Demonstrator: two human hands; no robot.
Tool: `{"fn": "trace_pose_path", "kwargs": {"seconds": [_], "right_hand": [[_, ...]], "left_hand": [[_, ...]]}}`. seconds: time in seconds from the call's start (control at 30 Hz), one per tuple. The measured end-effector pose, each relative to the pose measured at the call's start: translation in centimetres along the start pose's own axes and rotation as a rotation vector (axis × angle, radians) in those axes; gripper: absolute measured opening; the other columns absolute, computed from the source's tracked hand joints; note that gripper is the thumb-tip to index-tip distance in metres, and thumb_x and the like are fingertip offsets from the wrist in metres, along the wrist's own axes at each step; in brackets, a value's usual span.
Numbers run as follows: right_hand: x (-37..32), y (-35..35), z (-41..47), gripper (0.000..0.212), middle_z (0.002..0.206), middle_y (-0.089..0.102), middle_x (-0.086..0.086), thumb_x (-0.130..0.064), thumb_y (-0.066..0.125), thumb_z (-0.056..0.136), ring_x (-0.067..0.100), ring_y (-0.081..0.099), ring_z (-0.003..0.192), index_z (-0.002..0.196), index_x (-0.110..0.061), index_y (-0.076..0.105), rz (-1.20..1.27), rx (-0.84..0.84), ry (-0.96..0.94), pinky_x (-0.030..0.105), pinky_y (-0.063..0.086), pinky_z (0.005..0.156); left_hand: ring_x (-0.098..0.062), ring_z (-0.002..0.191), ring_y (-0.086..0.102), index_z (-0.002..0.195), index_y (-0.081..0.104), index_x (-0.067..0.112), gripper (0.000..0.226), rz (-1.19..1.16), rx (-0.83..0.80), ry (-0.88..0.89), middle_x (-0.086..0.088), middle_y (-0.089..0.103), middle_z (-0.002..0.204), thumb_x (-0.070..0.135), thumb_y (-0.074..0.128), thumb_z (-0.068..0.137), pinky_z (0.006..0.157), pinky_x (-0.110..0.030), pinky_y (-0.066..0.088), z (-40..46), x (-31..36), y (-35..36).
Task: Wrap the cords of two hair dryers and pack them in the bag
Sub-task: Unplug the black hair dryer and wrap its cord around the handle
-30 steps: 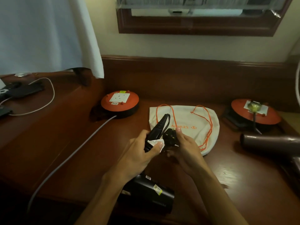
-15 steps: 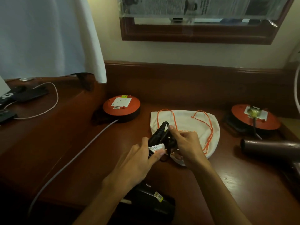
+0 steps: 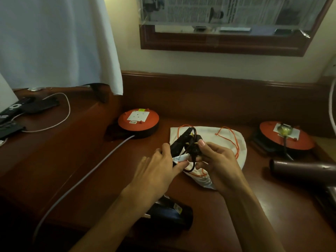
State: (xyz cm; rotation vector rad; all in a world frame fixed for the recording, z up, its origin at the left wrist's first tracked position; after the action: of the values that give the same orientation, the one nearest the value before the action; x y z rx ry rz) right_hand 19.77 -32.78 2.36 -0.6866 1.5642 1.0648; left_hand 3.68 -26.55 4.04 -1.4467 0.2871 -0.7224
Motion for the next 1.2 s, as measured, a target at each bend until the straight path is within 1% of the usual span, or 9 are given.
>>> {"fn": "trace_pose_path", "kwargs": {"seconds": [0.13, 0.27, 0.43, 0.53, 0.6, 0.83, 0.93, 1.03, 1.2], "right_hand": [[1.1, 0.5, -0.2, 0.033, 0.100, 0.060, 0.038, -0.025, 0.055, 0.100, 0.035, 0.052, 0.087, 0.110, 0.001, 0.073, 0.049, -0.003, -0.021, 0.032, 0.045, 0.068], [2.0, 0.4, -0.3, 0.037, 0.121, 0.060, 0.035, -0.027, 0.055, 0.096, 0.041, 0.055, 0.107, 0.115, 0.001, 0.071, 0.152, -0.067, 0.043, 0.042, 0.041, 0.090], [3.1, 0.0, 0.5, 0.048, 0.128, 0.047, 0.042, -0.024, 0.052, 0.100, 0.058, 0.039, 0.126, 0.125, 0.016, 0.054, 0.097, -0.094, 0.035, 0.062, 0.034, 0.110], [3.7, -0.1, 0.9, 0.043, 0.125, 0.056, 0.039, -0.024, 0.054, 0.100, 0.051, 0.053, 0.120, 0.122, 0.012, 0.061, 0.117, -0.129, -0.003, 0.043, 0.047, 0.099], [3.8, 0.0, 1.0, 0.036, 0.119, 0.071, 0.020, -0.023, 0.050, 0.097, 0.028, 0.068, 0.110, 0.118, 0.001, 0.068, 0.136, -0.179, -0.006, 0.029, 0.055, 0.091], [4.3, -0.4, 1.9, 0.038, 0.121, 0.072, 0.011, -0.026, 0.044, 0.098, 0.025, 0.067, 0.116, 0.118, -0.008, 0.071, 0.066, -0.236, 0.042, 0.036, 0.056, 0.091], [4.9, -1.4, 2.4, 0.039, 0.114, 0.069, 0.023, -0.034, 0.050, 0.093, 0.040, 0.065, 0.111, 0.112, -0.009, 0.073, -0.143, -0.191, 0.018, 0.047, 0.059, 0.087], [5.3, -1.7, 2.3, 0.039, 0.115, 0.073, 0.013, -0.029, 0.046, 0.096, 0.029, 0.070, 0.110, 0.123, -0.007, 0.065, -0.088, -0.260, 0.044, 0.032, 0.060, 0.083], [5.8, -1.9, 2.4, 0.036, 0.121, 0.067, 0.021, -0.032, 0.045, 0.102, 0.036, 0.067, 0.112, 0.124, -0.009, 0.061, -0.183, -0.284, 0.031, 0.044, 0.056, 0.097]], "left_hand": [[-0.007, 0.066, 0.046, 0.127, 0.034, 0.015, 0.063, -0.242, -0.087, -0.056, -0.005, 0.056, 0.108, 0.068, 0.041, 0.092, 0.048, -0.019, 0.028, 0.3, -0.4, 0.8], [-0.010, 0.068, 0.051, 0.129, 0.035, 0.016, 0.066, -0.444, -0.173, -0.081, -0.013, 0.062, 0.106, 0.066, 0.050, 0.089, 0.049, -0.018, 0.034, 0.6, -1.7, 2.3], [-0.002, 0.051, 0.052, 0.101, 0.038, 0.024, 0.044, -0.523, -0.213, -0.033, 0.003, 0.054, 0.072, 0.063, 0.055, 0.090, 0.043, -0.014, 0.035, 1.1, -3.1, 2.6], [0.002, 0.045, 0.048, 0.096, 0.040, 0.028, 0.042, -0.608, -0.196, -0.012, 0.003, 0.055, 0.067, 0.065, 0.058, 0.088, 0.045, -0.014, 0.036, 1.4, -3.4, 2.9], [0.001, 0.048, 0.049, 0.099, 0.043, 0.029, 0.043, -0.683, -0.159, -0.016, 0.004, 0.057, 0.069, 0.066, 0.060, 0.085, 0.047, -0.014, 0.037, 1.3, -3.3, 3.3], [0.001, 0.058, 0.055, 0.103, 0.047, 0.028, 0.044, -0.735, -0.245, 0.006, 0.003, 0.060, 0.077, 0.063, 0.067, 0.084, 0.054, -0.017, 0.041, 2.4, -4.4, 4.1], [0.001, 0.060, 0.053, 0.097, 0.046, 0.028, 0.044, -0.701, -0.289, 0.003, 0.006, 0.059, 0.078, 0.063, 0.068, 0.083, 0.055, -0.018, 0.040, 2.5, -4.4, 4.6], [-0.002, 0.074, 0.056, 0.097, 0.047, 0.028, 0.046, -0.693, -0.307, 0.028, 0.005, 0.062, 0.090, 0.063, 0.071, 0.081, 0.064, -0.022, 0.041, 2.9, -4.4, 5.0], [-0.002, 0.080, 0.058, 0.100, 0.048, 0.031, 0.049, -0.632, -0.372, 0.015, 0.013, 0.060, 0.093, 0.057, 0.082, 0.074, 0.065, -0.020, 0.039, 3.4, -4.4, 4.8]]}}
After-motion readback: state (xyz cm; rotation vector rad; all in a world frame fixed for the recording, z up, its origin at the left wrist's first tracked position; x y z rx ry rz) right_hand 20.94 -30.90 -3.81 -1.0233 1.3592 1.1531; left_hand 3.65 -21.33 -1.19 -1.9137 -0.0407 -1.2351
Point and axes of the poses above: each hand's wrist, its own z-axis towards the middle knuckle, its own y-axis out of the palm, x = y × z, the point moved 2 cm from there along z, towards the middle knuckle
